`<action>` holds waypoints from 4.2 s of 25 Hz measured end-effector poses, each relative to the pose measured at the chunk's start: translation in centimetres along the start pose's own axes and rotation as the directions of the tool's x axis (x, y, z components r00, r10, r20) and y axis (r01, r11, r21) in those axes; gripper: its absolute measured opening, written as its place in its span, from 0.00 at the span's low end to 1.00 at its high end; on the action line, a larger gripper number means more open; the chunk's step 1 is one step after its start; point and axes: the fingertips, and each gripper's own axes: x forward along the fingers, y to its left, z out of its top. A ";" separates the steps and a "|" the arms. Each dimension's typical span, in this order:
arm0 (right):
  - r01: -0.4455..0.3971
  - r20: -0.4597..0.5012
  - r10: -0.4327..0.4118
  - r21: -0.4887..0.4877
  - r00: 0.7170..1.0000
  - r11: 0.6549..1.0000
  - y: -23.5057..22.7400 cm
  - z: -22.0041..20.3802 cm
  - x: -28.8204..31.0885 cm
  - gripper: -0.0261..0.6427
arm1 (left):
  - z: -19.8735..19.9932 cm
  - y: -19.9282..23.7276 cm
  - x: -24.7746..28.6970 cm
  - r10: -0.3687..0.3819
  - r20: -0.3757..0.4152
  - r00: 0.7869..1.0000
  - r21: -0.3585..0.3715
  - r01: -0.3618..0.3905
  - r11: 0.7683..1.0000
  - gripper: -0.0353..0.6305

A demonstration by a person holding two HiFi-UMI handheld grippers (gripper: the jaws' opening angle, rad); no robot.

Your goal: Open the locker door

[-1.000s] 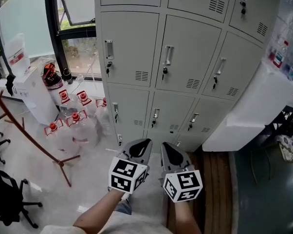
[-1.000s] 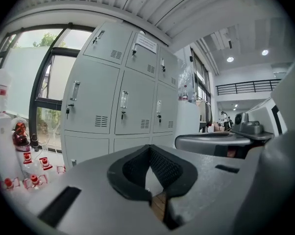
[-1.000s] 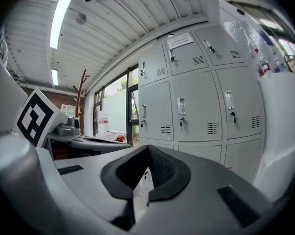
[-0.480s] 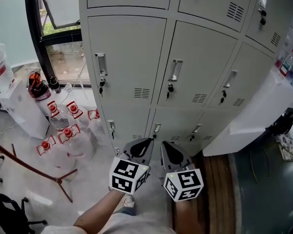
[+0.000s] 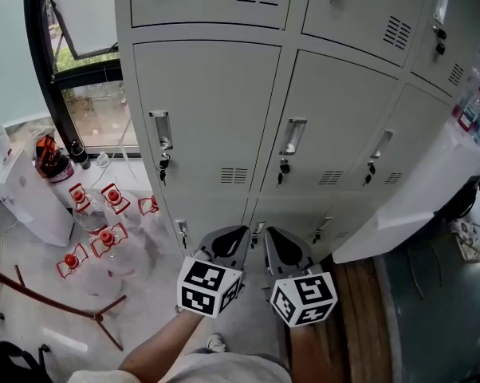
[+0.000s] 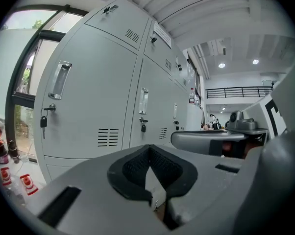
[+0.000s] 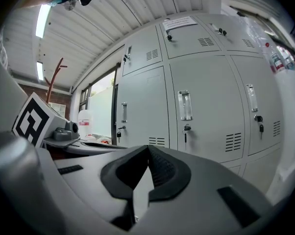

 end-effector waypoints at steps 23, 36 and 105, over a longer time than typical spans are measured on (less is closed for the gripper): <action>-0.040 0.126 0.048 -0.065 0.991 0.997 -7.9 6.9 8.7 0.05 | 4.3 5.2 9.1 0.076 0.052 0.996 0.022 -0.077 0.997 0.06; -0.072 0.155 0.088 -0.104 0.984 0.992 -10.1 9.1 11.8 0.18 | 5.1 6.9 12.2 0.115 0.059 0.992 0.024 -0.117 0.993 0.06; 0.145 0.177 -0.132 -0.064 0.975 0.987 -9.3 8.2 1.6 0.25 | 3.2 -0.1 9.0 -0.165 0.032 0.986 0.020 0.165 0.986 0.06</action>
